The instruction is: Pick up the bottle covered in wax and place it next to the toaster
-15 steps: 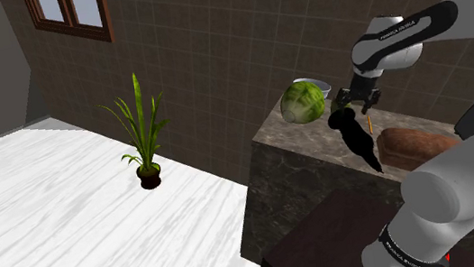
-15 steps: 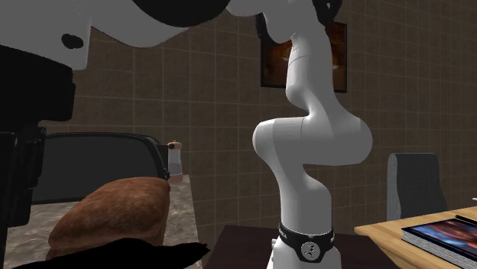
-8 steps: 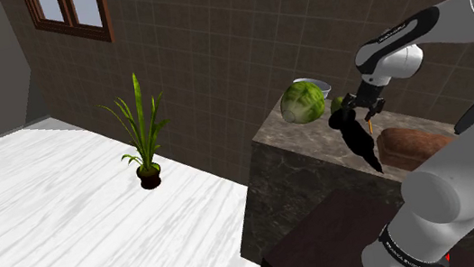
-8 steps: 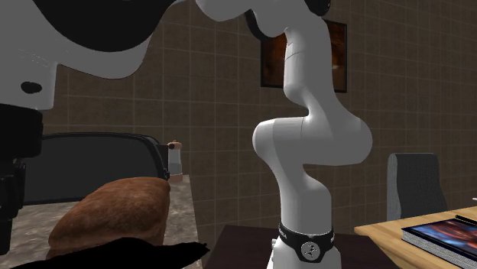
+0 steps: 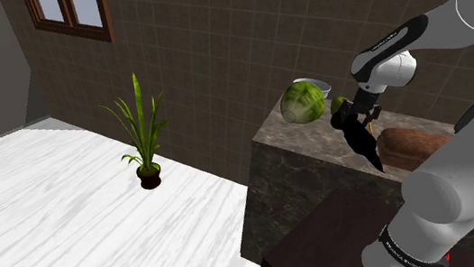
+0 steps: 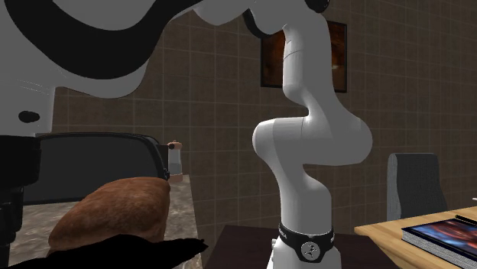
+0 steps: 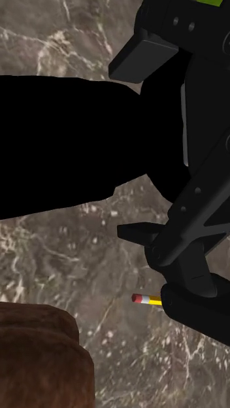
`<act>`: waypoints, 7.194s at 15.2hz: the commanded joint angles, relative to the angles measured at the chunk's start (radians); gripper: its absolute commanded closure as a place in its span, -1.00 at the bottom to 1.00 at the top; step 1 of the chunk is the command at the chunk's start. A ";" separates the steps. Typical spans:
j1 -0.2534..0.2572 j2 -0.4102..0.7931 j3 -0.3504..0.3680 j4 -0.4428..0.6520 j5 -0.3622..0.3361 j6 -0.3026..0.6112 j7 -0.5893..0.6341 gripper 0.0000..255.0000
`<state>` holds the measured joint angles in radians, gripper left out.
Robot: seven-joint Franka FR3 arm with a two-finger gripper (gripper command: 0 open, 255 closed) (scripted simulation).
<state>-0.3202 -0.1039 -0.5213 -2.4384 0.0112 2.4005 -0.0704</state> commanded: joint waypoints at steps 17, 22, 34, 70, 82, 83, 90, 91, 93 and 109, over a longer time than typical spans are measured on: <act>-0.004 -0.029 0.005 0.016 -0.021 -0.042 0.017 1.00; -0.009 -0.075 0.014 0.047 -0.049 -0.114 0.041 1.00; -0.016 -0.157 0.039 0.143 -0.085 -0.284 0.078 1.00; -0.002 -0.181 0.079 0.608 -0.078 -0.773 0.099 1.00; -0.110 0.135 -0.146 0.931 0.078 -0.834 -0.245 1.00; -0.130 0.175 -0.163 0.971 0.104 -0.846 -0.279 1.00; -0.378 0.502 -0.211 1.353 0.333 -0.989 -0.481 1.00; -0.433 0.558 -0.205 1.434 0.369 -1.022 -0.498 1.00; -0.447 0.569 -0.198 1.437 0.373 -1.014 -0.505 1.00; -0.328 0.474 -0.212 1.071 0.310 -0.740 -0.522 1.00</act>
<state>-0.6523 0.3729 -0.7330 -1.3485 0.3231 1.6427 -0.5909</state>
